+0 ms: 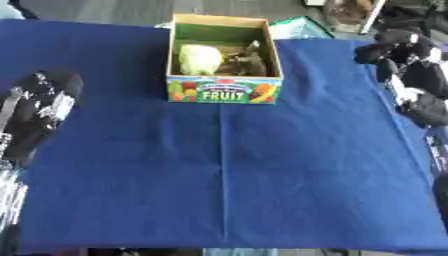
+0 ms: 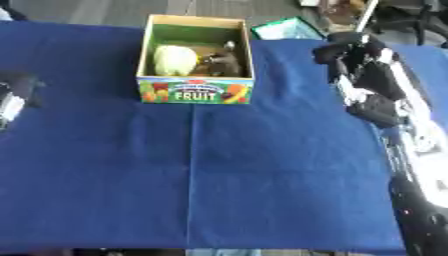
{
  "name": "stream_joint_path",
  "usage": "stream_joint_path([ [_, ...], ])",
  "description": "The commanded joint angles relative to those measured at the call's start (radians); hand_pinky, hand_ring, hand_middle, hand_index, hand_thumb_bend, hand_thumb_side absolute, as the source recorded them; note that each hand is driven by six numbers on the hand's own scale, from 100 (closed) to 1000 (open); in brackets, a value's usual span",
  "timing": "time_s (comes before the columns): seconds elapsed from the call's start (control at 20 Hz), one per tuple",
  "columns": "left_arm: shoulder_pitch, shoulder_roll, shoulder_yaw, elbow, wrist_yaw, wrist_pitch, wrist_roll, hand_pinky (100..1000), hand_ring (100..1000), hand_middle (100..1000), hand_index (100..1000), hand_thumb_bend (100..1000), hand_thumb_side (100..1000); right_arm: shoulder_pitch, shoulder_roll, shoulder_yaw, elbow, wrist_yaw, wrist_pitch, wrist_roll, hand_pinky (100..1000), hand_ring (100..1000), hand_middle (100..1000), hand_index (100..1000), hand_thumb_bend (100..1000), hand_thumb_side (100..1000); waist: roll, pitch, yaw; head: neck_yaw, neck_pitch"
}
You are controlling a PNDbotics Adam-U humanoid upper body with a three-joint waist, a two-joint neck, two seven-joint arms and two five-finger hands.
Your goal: Pick up objects on the table and place them in the box.
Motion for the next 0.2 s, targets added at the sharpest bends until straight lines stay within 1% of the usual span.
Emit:
stream_joint_path([
  [0.05, 0.002, -0.002, 0.011, -0.007, 0.012, -0.011, 0.006, 637, 760, 591, 659, 356, 500, 0.014, 0.009, -0.014, -0.041, -0.005, 0.002, 0.002, 767, 743, 547, 759, 100, 191, 0.006, -0.011, -0.006, 0.008, 0.010],
  [0.2, 0.003, -0.005, 0.009, -0.005, 0.017, -0.015, 0.009, 633, 757, 588, 654, 358, 495, 0.042, 0.018, -0.017, -0.048, 0.005, 0.002, 0.003, 766, 741, 543, 751, 100, 198, 0.008, -0.010, -0.010, 0.009, 0.009],
])
